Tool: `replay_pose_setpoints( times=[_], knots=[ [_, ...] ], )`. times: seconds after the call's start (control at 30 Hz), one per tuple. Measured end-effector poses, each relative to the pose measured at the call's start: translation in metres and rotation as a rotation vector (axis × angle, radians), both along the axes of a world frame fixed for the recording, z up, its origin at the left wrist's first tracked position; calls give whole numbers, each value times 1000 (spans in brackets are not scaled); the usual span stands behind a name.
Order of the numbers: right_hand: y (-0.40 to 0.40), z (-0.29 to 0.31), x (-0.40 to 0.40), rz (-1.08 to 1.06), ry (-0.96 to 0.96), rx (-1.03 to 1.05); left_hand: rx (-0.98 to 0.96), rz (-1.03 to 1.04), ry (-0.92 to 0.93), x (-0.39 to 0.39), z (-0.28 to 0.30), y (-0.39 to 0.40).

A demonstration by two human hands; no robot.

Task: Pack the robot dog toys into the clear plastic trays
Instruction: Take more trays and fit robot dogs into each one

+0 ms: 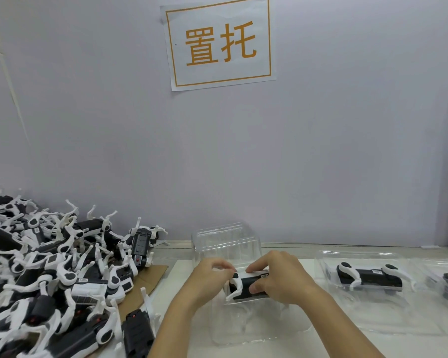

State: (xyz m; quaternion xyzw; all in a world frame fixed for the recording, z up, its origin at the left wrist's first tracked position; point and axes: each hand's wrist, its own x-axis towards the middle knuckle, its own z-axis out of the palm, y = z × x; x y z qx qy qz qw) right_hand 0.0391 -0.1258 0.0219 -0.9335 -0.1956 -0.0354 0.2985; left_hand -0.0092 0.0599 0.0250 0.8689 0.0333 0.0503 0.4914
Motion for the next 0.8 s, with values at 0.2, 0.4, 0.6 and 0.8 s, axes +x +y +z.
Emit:
replay_pose_setpoints(
  times=[0.2,0.4,0.6,0.8],
  knots=[
    [0,-1,0,0,-12,11,-4,-141,76,-5,-1,10],
    [1,-3,1,3,-19,16,159,-115,78,-2,1,3],
    [2,-4,3,5,-27,6,167,-107,93,-2,1,-3],
    [2,-3,3,-13,-25,-3,-34,-55,38,-2,-6,-7]
  ],
)
